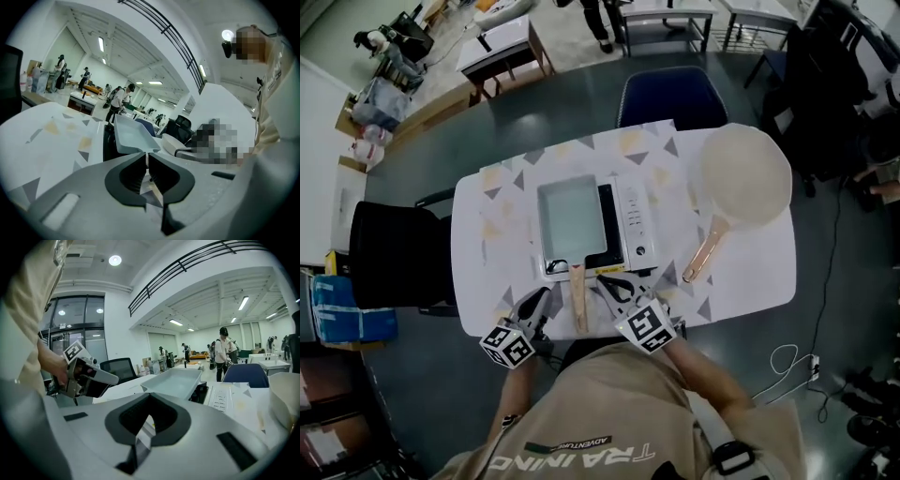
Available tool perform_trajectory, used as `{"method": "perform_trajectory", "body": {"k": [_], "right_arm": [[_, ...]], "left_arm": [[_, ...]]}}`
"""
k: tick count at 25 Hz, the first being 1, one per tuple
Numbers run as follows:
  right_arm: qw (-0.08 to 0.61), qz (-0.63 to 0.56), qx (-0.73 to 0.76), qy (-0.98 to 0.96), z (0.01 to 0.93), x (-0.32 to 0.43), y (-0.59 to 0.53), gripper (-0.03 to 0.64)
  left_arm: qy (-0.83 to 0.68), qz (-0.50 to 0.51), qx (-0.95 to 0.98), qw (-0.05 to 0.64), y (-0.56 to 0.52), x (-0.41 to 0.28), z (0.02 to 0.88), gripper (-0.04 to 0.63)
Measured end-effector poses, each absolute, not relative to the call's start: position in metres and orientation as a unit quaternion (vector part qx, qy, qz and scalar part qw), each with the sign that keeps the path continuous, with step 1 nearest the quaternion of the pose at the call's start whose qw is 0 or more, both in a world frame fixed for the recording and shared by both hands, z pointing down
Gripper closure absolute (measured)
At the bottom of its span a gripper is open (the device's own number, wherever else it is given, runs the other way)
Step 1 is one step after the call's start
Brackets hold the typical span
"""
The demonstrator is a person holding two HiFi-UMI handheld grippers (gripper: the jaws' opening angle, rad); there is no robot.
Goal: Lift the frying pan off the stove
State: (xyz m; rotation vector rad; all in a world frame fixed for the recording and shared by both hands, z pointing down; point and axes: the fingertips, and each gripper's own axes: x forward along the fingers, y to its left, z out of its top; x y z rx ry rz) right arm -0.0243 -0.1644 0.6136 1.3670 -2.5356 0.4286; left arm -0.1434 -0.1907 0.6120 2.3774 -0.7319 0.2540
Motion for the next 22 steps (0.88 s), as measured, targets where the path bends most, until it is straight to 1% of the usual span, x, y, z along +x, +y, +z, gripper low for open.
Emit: {"method": "perform_trajectory", "body": {"k": [5,6,8,12,18,22], "right_arm": [[0.121,0.139,0.495,-0.849,0.608,-0.017,-0.174,0.621],[0.121,0.140,0.500,-0.846,0.605,-0.018,-0.174,0.621],[0.121,0.142,0.507,-0.842,0.599,-0.020,-0.172,0.621],[0.129,0.140,0.520,-0.833,0.596,-0.024,-0.168,0.621],[0.132,0.136,0.549,-0.814,0.599,-0.024,-0.175,0.621],[0.137,0.150,0.574,-0.794,0.603,-0.019,-0.167,0.621]], "left_arm": [[-0.214,0.085,0.904,0.361,-0.196,-0.129,0.614,0.588],[-0.200,0.078,0.901,0.378,-0.197,-0.126,0.613,0.563],[-0.172,0.061,0.889,0.420,-0.197,-0.122,0.611,0.478],[-0.124,0.033,0.839,0.529,-0.193,-0.113,0.611,0.413],[-0.064,0.044,0.787,0.612,-0.189,-0.104,0.634,0.367],[-0.020,0.072,0.773,0.630,-0.183,-0.092,0.641,0.356]]}}
